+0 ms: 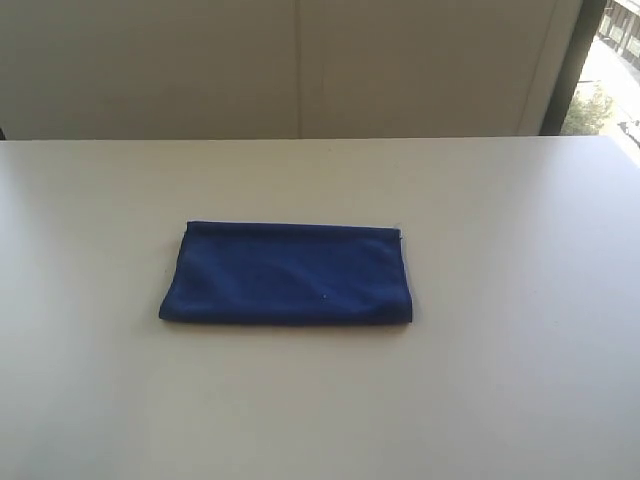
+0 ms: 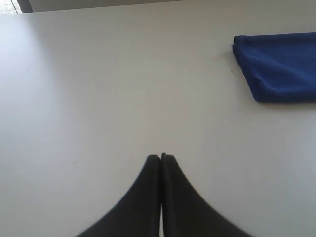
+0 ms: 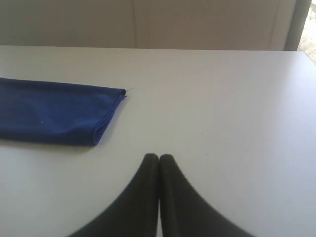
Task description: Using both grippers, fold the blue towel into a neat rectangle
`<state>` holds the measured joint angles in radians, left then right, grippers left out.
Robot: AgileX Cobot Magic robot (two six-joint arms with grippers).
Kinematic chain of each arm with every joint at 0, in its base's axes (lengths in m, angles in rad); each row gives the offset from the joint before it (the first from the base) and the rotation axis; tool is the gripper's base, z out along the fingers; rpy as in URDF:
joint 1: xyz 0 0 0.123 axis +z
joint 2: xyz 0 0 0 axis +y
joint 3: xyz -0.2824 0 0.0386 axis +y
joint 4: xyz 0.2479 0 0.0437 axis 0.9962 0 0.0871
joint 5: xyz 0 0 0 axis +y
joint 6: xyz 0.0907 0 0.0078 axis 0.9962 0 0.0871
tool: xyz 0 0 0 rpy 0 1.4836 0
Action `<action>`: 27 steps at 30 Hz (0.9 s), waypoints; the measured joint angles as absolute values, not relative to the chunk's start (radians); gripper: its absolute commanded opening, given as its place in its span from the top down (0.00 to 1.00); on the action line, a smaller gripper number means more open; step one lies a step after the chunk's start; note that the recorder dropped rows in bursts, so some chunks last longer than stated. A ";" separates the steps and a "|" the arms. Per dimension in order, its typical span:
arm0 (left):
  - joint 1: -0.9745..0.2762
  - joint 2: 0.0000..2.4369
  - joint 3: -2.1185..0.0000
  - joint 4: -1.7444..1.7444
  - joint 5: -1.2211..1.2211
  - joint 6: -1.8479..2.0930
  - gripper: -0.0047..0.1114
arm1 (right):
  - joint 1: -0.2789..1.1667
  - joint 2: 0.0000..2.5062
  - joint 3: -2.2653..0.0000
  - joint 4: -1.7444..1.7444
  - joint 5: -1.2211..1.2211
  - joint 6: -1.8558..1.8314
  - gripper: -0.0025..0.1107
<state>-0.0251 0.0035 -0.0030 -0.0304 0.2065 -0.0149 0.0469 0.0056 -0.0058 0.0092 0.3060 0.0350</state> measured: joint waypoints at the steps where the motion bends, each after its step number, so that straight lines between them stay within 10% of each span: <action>1: -0.025 0.004 -0.003 -0.028 0.207 -0.015 0.96 | 0.047 0.006 -0.006 0.009 0.306 0.035 0.98; 27: -0.025 0.004 -0.003 0.041 0.207 -0.015 0.96 | 0.047 0.006 -0.006 0.009 0.306 0.035 0.98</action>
